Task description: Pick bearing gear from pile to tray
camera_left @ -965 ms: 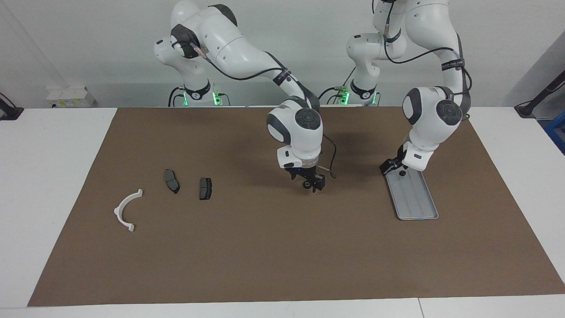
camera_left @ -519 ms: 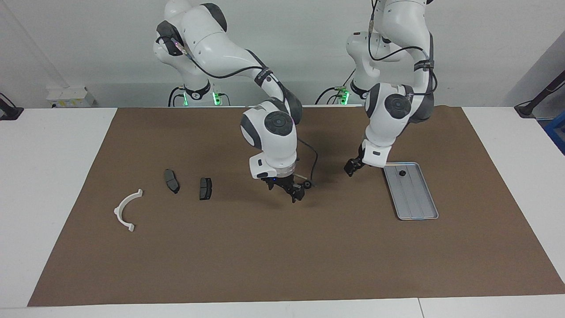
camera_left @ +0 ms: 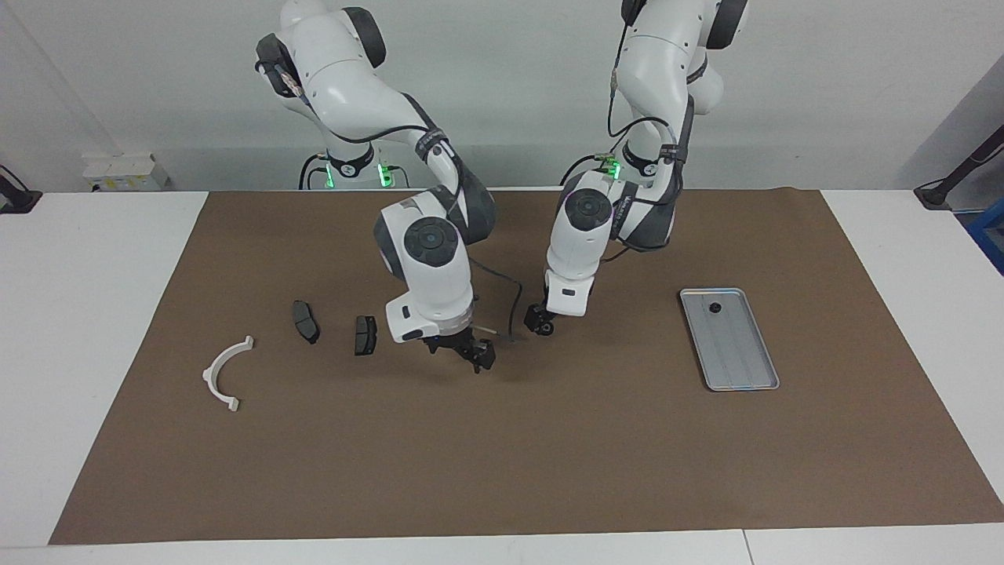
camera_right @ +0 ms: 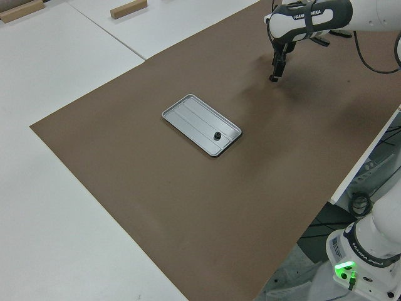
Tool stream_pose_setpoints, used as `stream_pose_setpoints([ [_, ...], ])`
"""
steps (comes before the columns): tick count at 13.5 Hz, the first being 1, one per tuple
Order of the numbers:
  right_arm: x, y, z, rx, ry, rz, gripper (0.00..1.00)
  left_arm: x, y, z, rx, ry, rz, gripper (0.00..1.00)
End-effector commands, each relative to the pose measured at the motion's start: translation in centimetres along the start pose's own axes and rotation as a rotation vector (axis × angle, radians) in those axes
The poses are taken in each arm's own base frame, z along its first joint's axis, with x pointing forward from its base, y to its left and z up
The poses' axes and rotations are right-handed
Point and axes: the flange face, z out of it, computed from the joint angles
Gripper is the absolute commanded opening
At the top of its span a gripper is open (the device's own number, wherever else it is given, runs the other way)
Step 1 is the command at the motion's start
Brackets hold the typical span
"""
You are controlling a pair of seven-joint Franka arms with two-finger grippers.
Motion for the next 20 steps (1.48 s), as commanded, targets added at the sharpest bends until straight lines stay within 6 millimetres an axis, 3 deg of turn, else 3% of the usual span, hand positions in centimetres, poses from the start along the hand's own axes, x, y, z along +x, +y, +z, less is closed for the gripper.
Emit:
stream_pose_setpoints([
  [1,1.8,6.4,-2.7,0.006,-0.012,-0.251,1.0,-1.6,0.5,0.6,0.001,0.019,-0.012,0.88],
  [4,3.7,12.2,-5.9,-0.011,0.008,-0.396,1.0,-1.7,0.4,1.0,0.002,0.018,-0.014,0.78],
  [11,3.5,22.3,-16.7,-0.034,-0.021,-0.591,1.0,-1.6,0.3,1.7,-0.009,0.024,-0.037,0.69],
  [13,2.3,24.4,-20.0,-0.037,-0.024,-0.595,1.0,-1.6,0.2,2.0,-0.013,0.027,-0.039,0.66],
  [15,0.2,25.7,-23.2,-0.041,-0.041,-0.59,1.0,-1.7,0.1,2.2,-0.015,0.028,-0.039,0.49],
  [17,-1.5,27.0,-25.9,-0.044,-0.057,-0.58,1.0,-1.6,0.1,2.1,-0.009,0.025,-0.041,0.1],
  [18,-2.1,27.9,-26.7,-0.047,-0.072,-0.567,1.0,-1.1,0.0,1.6,0.005,0.019,-0.048,0.0],
  [20,-2.4,28.7,-27.7,-0.028,-0.088,-0.545,1.0,0.6,0.0,-0.3,0.032,0.003,-0.064,0.0],
])
